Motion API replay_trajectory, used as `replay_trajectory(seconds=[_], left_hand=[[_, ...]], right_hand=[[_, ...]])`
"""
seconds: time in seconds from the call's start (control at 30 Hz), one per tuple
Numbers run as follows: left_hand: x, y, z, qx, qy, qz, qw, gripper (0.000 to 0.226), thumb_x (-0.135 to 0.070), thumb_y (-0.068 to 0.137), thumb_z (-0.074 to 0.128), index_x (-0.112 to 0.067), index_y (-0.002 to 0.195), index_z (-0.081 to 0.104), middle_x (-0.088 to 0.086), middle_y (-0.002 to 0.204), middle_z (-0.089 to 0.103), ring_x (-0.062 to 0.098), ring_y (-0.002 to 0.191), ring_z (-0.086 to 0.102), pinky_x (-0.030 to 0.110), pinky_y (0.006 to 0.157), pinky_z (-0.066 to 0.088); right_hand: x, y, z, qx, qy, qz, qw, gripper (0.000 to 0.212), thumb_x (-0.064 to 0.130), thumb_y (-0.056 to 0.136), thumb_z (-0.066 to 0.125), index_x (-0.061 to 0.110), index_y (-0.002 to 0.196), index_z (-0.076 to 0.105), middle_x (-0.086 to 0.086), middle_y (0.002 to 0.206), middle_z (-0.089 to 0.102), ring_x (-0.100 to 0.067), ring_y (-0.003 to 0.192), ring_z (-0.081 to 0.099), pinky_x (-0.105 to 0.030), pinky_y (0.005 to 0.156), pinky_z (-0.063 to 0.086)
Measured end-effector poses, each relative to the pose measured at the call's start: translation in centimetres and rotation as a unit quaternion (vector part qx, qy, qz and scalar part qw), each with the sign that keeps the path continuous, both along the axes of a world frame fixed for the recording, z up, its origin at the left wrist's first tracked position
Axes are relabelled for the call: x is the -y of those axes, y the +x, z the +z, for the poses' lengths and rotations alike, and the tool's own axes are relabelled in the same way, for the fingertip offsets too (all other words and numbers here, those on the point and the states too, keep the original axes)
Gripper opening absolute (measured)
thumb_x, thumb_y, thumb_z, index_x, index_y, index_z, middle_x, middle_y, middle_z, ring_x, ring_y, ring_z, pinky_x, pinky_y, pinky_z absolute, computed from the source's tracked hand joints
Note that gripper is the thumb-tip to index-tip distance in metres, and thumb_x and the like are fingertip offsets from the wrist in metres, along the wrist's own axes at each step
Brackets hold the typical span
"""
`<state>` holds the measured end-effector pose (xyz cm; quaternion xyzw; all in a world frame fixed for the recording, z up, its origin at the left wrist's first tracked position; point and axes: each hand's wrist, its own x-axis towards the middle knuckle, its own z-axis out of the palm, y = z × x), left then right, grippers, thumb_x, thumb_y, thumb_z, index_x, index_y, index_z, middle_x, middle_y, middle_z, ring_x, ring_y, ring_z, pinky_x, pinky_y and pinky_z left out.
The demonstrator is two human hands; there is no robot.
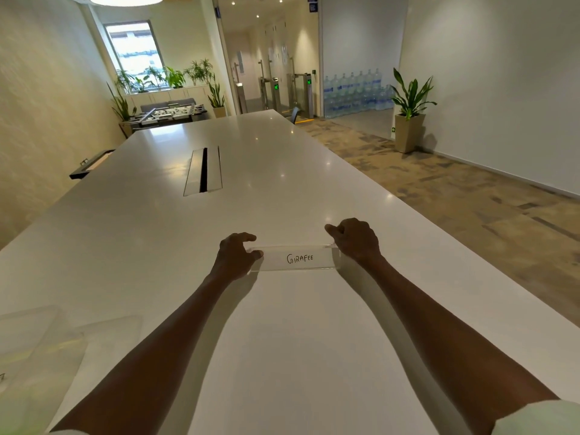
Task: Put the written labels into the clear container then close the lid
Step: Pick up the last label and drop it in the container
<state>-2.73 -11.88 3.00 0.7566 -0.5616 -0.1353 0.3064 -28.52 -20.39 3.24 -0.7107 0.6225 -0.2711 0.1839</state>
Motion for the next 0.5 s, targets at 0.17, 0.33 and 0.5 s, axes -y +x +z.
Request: replay_trajectory(seconds=[0.17, 0.33, 0.5], left_hand=[[0.32, 0.13, 0.70, 0.063, 0.038, -0.081, 0.994, 0.059, -0.027, 0.077, 0.076, -0.020, 0.132, 0.056, 0.004, 0.140, 0.053, 0.026, 0.133, 0.042, 0.041, 0.110, 0.035], [0.50, -0.09, 0.68, 0.125, 0.082, -0.121, 0.981, 0.062, -0.021, 0.075, 0.077, -0.020, 0.133, 0.055, 0.010, 0.135, 0.056, 0.028, 0.128, 0.045, 0.039, 0.105, 0.040], [0.45, -0.16, 0.28, 0.142, 0.081, -0.116, 0.980, 0.056, -0.017, 0.082, 0.071, -0.019, 0.135, 0.053, 0.006, 0.136, 0.057, 0.026, 0.130, 0.042, 0.038, 0.106, 0.038]], right_hand=[[0.10, -0.56, 0.82, -0.024, 0.005, 0.167, 0.986, 0.057, 0.052, 0.079, 0.072, 0.012, 0.119, 0.067, -0.003, 0.120, 0.068, -0.022, 0.113, 0.061, -0.036, 0.094, 0.048], [0.16, -0.64, 0.70, -0.100, 0.045, 0.215, 0.970, 0.062, 0.036, 0.072, 0.082, 0.016, 0.127, 0.062, -0.002, 0.133, 0.060, -0.022, 0.121, 0.055, -0.031, 0.096, 0.043], [-0.05, -0.55, 0.49, -0.146, 0.029, 0.224, 0.963, 0.051, 0.023, 0.073, 0.080, 0.013, 0.121, 0.067, -0.008, 0.123, 0.065, -0.026, 0.110, 0.059, -0.035, 0.089, 0.048]])
